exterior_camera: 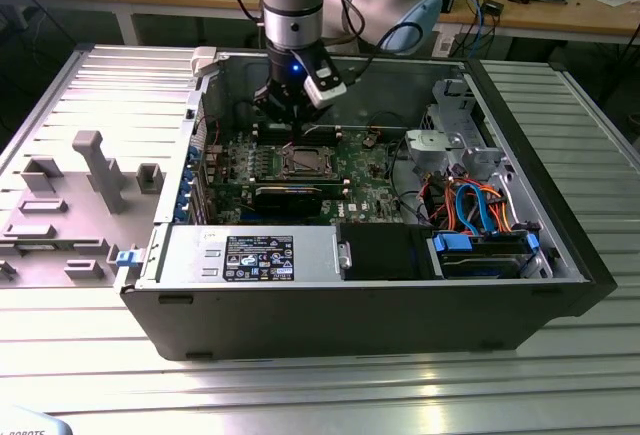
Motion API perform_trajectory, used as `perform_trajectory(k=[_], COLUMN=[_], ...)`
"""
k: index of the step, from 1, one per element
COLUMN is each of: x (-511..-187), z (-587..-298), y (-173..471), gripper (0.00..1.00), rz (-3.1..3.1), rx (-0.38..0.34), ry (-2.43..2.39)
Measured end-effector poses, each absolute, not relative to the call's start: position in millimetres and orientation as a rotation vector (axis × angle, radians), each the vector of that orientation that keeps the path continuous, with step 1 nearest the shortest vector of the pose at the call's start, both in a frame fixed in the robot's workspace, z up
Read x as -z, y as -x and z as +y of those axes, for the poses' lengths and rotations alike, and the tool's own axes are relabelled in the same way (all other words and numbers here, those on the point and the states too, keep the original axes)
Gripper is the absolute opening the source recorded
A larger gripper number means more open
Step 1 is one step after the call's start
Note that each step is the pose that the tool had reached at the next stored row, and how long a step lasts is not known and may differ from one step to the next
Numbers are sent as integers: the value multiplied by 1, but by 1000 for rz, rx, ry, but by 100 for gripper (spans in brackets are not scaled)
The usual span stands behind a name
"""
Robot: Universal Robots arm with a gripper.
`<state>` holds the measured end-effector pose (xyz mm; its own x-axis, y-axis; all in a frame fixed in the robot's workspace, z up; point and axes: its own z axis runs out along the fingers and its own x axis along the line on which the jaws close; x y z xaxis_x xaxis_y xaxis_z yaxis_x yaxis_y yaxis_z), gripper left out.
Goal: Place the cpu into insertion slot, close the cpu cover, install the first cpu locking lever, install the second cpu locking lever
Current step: 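Install the first cpu locking lever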
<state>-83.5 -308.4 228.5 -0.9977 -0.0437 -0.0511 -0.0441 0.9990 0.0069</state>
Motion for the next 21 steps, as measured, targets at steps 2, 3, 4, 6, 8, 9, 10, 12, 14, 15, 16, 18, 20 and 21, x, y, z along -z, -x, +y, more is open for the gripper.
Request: perform_trajectory(k=[2,3,4,6,8,9,10,12,14,15,16,18,20,21], x=[-228,-228,-228,-228,-228,-228,-228,-228,-228,-228,-228,-228,-227,-227], z=[-307,-306,-306,-304,-302,-301,-300,-298,-298,-298,-298,-298,-298,-298], y=[83,83,83,82,82,82,82,81,80,79,78,74,68,66], gripper=[11,11,11,11,11,11,11,11,11,11,11,11,11,11], rz=[3089,3089,3089,3089,3089,3089,3089,3089,3089,3089,3089,3089,3089,3089], rx=[-13,-11,-11,-7,-6,-6,-6,-6,-5,-6,-5,-5,-6,-6], ry=[96,100,100,100,100,100,100,100,100,100,100,100,99,99])
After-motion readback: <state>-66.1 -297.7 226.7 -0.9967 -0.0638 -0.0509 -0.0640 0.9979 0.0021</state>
